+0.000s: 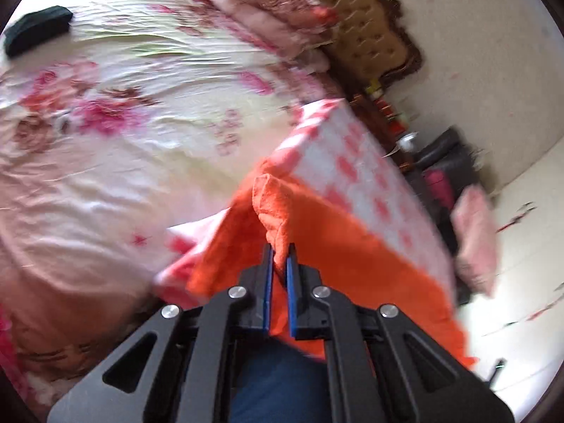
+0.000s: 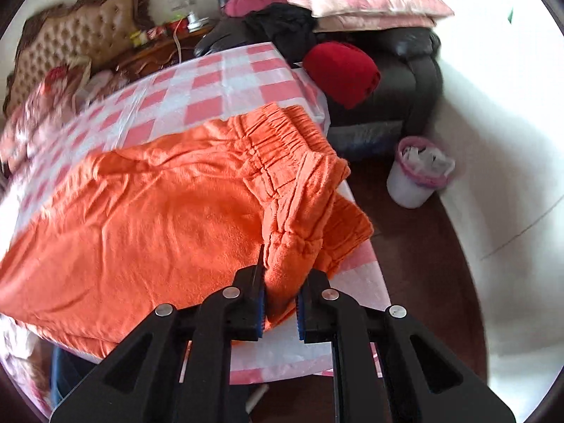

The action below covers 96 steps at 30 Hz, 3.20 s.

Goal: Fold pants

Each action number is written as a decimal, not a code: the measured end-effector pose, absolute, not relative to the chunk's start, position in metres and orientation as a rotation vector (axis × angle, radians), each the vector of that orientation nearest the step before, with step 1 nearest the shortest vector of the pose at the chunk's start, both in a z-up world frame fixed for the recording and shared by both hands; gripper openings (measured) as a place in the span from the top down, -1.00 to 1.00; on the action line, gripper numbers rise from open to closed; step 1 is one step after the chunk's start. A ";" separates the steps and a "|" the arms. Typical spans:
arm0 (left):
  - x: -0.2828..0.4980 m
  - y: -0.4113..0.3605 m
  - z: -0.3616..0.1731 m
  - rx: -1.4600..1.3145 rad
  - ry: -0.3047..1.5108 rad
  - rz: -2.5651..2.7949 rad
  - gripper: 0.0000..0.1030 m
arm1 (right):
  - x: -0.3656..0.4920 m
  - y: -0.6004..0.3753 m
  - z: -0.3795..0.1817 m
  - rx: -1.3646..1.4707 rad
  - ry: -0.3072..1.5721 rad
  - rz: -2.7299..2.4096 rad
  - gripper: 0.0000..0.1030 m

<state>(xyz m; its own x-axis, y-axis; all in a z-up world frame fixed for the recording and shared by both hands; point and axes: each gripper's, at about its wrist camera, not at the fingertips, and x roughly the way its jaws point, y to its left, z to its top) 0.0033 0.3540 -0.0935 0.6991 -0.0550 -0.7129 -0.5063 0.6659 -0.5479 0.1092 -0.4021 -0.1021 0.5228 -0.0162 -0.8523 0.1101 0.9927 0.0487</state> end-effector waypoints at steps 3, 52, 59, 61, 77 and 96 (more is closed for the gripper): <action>0.007 0.349 -0.127 -0.807 0.874 0.318 0.84 | 0.112 -0.400 -0.117 0.074 1.053 -0.107 0.79; 0.219 0.268 -0.109 0.174 1.159 -0.293 0.90 | 0.108 -0.397 -0.124 0.047 1.069 -0.127 0.78; 0.238 0.278 -0.099 0.176 1.140 -0.216 0.46 | 0.110 -0.395 -0.123 0.049 1.078 -0.140 0.78; 0.234 0.296 -0.092 0.105 1.096 -0.171 0.14 | 0.110 -0.396 -0.122 0.055 1.083 -0.138 0.78; 0.173 0.398 -0.101 -0.327 1.035 0.019 0.42 | 0.112 -0.394 -0.121 0.035 1.094 -0.149 0.76; 0.193 0.389 -0.113 -0.272 1.066 0.023 0.84 | 0.106 -0.393 -0.120 0.022 1.092 -0.171 0.77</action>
